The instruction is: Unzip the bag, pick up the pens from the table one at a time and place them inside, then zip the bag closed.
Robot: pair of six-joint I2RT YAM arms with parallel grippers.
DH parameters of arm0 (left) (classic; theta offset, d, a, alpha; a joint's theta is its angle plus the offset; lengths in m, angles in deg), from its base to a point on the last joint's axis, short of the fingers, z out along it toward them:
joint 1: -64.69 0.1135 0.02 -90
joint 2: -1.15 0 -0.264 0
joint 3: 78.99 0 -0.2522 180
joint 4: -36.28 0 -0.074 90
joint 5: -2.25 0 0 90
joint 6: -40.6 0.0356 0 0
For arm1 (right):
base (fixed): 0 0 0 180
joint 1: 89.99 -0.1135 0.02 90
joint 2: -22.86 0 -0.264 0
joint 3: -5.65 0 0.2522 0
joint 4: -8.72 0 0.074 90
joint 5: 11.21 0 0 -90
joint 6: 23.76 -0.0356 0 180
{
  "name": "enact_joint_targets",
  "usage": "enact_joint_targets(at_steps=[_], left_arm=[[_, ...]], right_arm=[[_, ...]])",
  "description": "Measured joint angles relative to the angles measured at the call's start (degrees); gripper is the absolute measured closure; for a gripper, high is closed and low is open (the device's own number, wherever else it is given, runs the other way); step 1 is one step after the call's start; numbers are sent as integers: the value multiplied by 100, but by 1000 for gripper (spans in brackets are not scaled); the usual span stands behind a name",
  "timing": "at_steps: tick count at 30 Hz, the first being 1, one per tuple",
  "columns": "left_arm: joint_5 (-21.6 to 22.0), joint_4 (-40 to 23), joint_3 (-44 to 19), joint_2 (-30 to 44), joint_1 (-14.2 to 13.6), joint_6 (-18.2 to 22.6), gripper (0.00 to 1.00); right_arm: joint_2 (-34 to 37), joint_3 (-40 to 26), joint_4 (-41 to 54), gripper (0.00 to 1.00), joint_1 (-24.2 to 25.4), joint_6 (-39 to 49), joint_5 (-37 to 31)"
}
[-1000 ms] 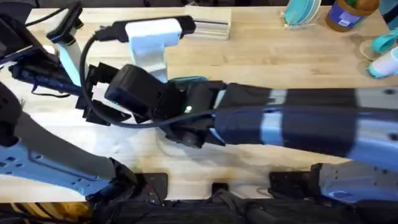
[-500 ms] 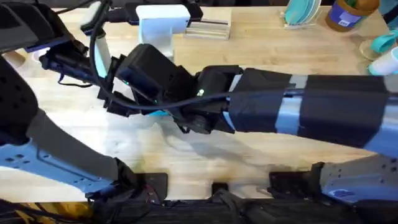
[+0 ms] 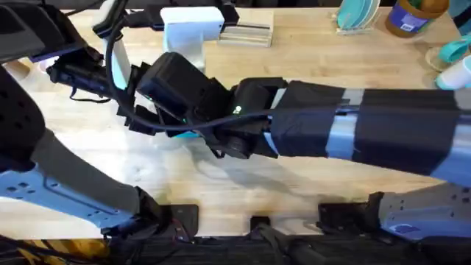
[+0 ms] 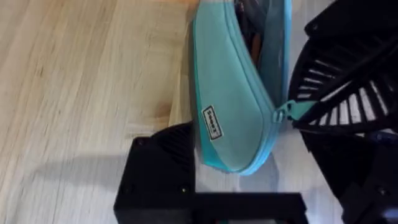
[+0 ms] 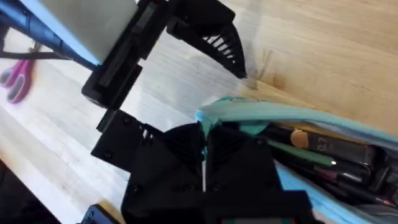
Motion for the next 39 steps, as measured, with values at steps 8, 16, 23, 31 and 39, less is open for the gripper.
enact_joint_targets(at_steps=[8,16,23,31,39], left_arm=[[42,14,0,-2,0,-19,17],[31,49,0,-2,-7,-46,950],[33,50,0,-2,-7,-44,960],[40,99,0,-2,-7,-44,959],[-14,170,0,-2,-7,-44,959]], right_arm=[[0,0,-1,971,7,0,2],[0,-1,-3,971,95,0,22],[0,0,31,971,115,0,22],[-28,-2,459,971,417,443,92],[-111,-2,858,971,854,752,319]])
